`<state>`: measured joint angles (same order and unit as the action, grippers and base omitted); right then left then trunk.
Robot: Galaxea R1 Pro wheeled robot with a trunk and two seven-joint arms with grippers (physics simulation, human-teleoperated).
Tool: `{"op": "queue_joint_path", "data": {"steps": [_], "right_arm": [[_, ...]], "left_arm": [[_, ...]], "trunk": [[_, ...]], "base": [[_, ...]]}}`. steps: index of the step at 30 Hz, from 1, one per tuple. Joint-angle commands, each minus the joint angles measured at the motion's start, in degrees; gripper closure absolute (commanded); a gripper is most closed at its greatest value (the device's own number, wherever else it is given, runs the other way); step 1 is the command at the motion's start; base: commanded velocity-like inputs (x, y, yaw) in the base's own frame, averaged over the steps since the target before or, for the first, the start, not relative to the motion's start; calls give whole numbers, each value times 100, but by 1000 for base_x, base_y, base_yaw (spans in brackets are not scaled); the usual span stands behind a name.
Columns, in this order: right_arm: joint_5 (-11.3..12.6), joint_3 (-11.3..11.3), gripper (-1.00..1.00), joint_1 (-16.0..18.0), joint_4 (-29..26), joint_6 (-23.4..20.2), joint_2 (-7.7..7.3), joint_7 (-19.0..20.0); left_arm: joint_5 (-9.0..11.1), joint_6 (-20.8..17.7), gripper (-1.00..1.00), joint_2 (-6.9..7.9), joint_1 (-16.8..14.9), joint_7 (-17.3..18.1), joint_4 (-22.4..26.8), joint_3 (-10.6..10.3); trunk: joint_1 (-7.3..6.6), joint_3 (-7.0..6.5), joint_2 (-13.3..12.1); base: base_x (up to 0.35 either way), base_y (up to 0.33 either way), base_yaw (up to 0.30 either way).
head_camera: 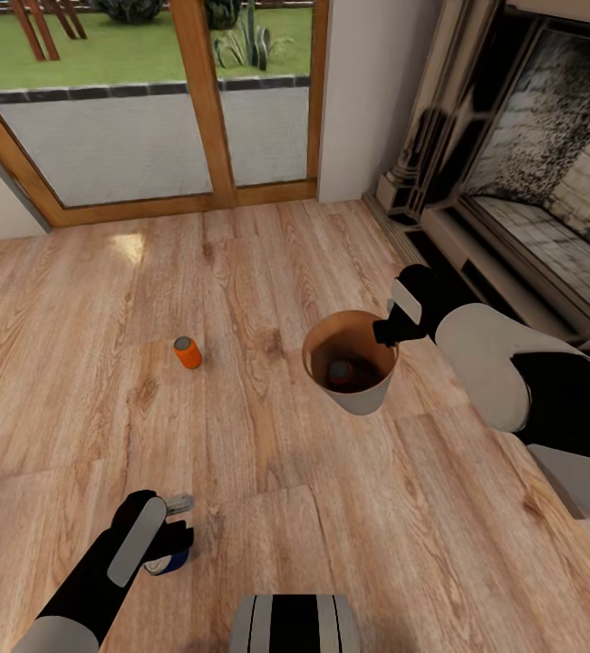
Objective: Put the three can of soda from the living room inside the tash can in the kitchen.
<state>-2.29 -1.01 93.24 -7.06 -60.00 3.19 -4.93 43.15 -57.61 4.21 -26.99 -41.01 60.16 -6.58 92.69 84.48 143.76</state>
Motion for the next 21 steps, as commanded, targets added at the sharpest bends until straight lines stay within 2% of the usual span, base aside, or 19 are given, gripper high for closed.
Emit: {"op": "queue_joint_path", "data": {"steps": [1, 11, 16, 21], "right_arm": [[58, 32, 100, 4, 2, 0, 1, 19], [53, 28, 100, 10, 24, 0, -2, 19], [48, 12, 100, 10, 30, 0, -11, 19], [42, 0, 100, 10, 31, 0, -16, 19]], "left_arm": [[1, 1, -100, 5, 0, 1, 1, 2], [-11, 22, -100, 59, -16, -10, 75, 18], [-5, 12, -100, 201, -41, -20, 203, 23], [-1, 15, -100, 269, -56, -32, 263, 25]], "trunk": [[-1, -1, 0], [-1, -1, 0], [-1, -1, 0], [-1, -1, 0]], "base": [[0, 0, 0], [0, 0, 0], [0, 0, 0], [0, 0, 0]]}}
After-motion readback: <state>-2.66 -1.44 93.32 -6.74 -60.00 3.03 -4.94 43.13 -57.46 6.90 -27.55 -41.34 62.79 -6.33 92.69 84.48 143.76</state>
